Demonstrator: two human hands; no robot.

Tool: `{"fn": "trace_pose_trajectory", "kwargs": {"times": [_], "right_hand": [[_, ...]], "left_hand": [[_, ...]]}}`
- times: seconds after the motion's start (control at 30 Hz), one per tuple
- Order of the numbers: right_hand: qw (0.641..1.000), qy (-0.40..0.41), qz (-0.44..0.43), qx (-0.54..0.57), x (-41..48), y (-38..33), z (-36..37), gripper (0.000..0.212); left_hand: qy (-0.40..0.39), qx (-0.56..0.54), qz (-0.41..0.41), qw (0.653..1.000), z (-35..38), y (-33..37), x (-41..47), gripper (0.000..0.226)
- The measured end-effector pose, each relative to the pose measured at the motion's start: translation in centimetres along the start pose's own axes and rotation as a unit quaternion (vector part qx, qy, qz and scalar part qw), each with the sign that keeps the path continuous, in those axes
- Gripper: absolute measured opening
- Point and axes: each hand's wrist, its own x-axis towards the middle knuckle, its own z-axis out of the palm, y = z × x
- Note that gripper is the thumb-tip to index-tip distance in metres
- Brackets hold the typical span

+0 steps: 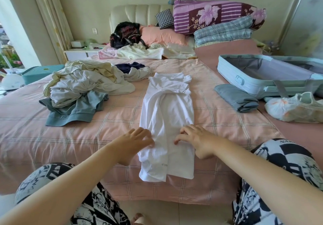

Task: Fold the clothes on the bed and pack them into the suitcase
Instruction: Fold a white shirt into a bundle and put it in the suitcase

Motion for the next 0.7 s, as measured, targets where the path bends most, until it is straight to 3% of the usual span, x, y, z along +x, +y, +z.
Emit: {"fn": "trace_pose_trajectory", "kwargs": {"times": [0.07, 0.17, 0.3, 0.4, 0.47, 0.57, 0.63, 0.7], "right_hand": [[1.0, 0.02, -0.016, -0.014, -0.5, 0.5, 0.8, 0.077], [0.994, 0.105, -0.02, 0.037, -0.9, 1.5, 2.0, 0.049], [0.961, 0.139, 0.064, 0.23, -1.1, 1.7, 0.7, 0.026], [0.886, 0.091, 0.094, 0.444, -1.4, 2.4, -3.0, 0.039], [0.828, 0.068, 0.093, 0.55, -1.9, 3.0, -5.8, 0.027], [0.784, 0.094, 0.145, 0.596, -0.4, 4.9, -7.6, 0.027], [0.754, 0.1, 0.189, 0.621, 1.9, 6.8, -7.9, 0.016], [0.703, 0.11, 0.257, 0.655, 4.7, 8.9, -7.7, 0.024]], "left_hand": [[0.03, 0.01, 0.003, 0.999, 0.1, -0.2, 0.7, 0.071], [0.024, -0.092, -0.036, 0.995, -1.7, -0.6, 2.0, 0.033], [0.003, -0.28, -0.176, 0.944, -4.0, -1.1, 2.9, 0.013], [0.015, -0.437, -0.223, 0.871, -6.4, -2.1, 3.8, 0.027], [-0.005, -0.544, -0.217, 0.81, -8.0, -2.8, 4.7, 0.019], [-0.002, -0.602, -0.223, 0.767, -9.1, -4.5, 7.0, 0.02], [0.027, -0.619, -0.277, 0.735, -8.8, -6.4, 9.3, 0.02], [0.056, -0.62, -0.346, 0.702, -7.5, -8.8, 11.8, 0.024]]}}
